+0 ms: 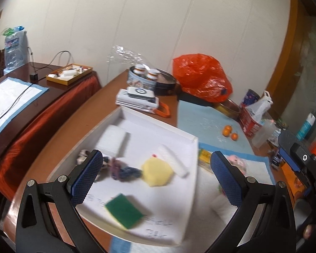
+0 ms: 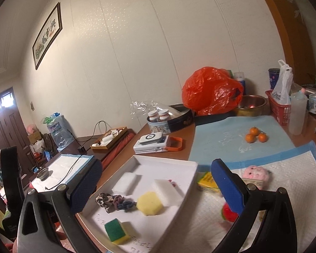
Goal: Organize soft objects
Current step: 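Move the left tool to the white rolled towel while the right tool approaches the tan rope ball, then grasp the white rolled towel with the left tool while the right tool grasps the tan knotted rope ball, then carry the towel in the left tool while the right tool carries the rope ball to the tray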
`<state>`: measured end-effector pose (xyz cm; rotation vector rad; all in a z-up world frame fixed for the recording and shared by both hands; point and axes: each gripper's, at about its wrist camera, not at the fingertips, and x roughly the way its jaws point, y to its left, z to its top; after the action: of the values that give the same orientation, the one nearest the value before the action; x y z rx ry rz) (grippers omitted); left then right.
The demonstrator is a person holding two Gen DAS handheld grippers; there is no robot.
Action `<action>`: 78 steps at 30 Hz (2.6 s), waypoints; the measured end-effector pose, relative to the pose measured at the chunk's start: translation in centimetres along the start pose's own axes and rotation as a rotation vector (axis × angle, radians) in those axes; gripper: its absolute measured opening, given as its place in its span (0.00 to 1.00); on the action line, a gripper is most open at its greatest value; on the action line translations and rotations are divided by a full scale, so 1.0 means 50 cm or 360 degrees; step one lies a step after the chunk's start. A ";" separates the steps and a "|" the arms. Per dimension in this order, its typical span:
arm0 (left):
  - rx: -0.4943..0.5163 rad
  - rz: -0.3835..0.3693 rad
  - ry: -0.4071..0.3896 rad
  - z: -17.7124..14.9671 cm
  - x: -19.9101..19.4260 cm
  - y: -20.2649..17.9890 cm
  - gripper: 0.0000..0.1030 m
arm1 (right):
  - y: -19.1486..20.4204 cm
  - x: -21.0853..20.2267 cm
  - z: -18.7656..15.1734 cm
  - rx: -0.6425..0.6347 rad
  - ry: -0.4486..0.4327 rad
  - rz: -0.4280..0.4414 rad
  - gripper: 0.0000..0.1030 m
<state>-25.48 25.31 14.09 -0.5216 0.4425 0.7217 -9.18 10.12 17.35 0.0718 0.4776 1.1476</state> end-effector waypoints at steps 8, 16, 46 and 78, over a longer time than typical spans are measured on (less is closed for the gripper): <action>0.0193 -0.0278 0.0303 -0.062 0.083 -0.138 1.00 | -0.154 -0.043 0.011 0.0169 -0.0010 -0.0129 1.00; 0.0506 -0.0391 0.0524 -0.179 0.146 -0.271 1.00 | -0.350 -0.059 -0.031 0.0341 0.0115 -0.0264 1.00; 0.0492 -0.0254 0.0644 -0.247 0.231 -0.306 0.49 | -0.369 0.054 -0.171 -0.0128 0.0729 -0.0155 0.36; 0.0360 -0.0442 -0.0045 0.017 -0.074 -0.286 0.49 | -0.184 -0.154 0.064 -0.0029 -0.0004 0.0176 0.37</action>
<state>-17.56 14.86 20.96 -0.3504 0.4093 0.4054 -2.50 0.00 20.04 0.0845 0.4652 1.2601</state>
